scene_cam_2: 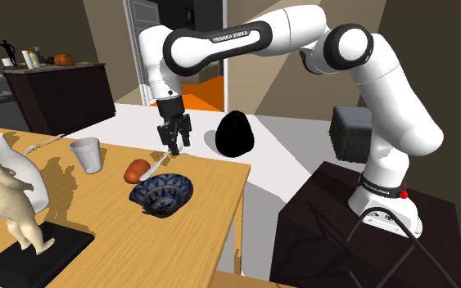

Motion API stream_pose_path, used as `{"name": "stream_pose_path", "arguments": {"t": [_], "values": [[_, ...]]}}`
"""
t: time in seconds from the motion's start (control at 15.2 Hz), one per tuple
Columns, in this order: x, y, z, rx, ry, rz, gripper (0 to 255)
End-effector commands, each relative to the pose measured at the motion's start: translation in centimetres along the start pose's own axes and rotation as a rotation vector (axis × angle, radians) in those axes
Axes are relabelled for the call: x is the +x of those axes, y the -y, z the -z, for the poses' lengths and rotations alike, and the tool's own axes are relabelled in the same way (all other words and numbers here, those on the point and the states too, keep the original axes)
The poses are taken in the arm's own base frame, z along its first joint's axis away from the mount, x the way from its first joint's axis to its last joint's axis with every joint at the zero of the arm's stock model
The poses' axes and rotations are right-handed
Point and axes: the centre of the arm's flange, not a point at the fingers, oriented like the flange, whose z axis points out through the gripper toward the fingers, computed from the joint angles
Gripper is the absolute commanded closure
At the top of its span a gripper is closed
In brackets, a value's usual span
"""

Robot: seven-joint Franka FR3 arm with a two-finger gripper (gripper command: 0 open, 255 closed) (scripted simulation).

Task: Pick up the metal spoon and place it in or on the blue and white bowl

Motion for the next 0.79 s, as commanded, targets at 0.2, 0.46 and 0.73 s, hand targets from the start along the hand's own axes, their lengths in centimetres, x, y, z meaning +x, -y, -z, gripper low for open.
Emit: {"name": "stream_pose_path", "arguments": {"t": [0.2,0.46,0.73], "values": [[0.1,3.3,-0.9,0.0,0.0,-0.001,255],[0.4,3.2,-3.0,0.0,0.0,-0.001,255],[0.7,3.1,-5.1,0.0,0.0,-0.001,255]]}}
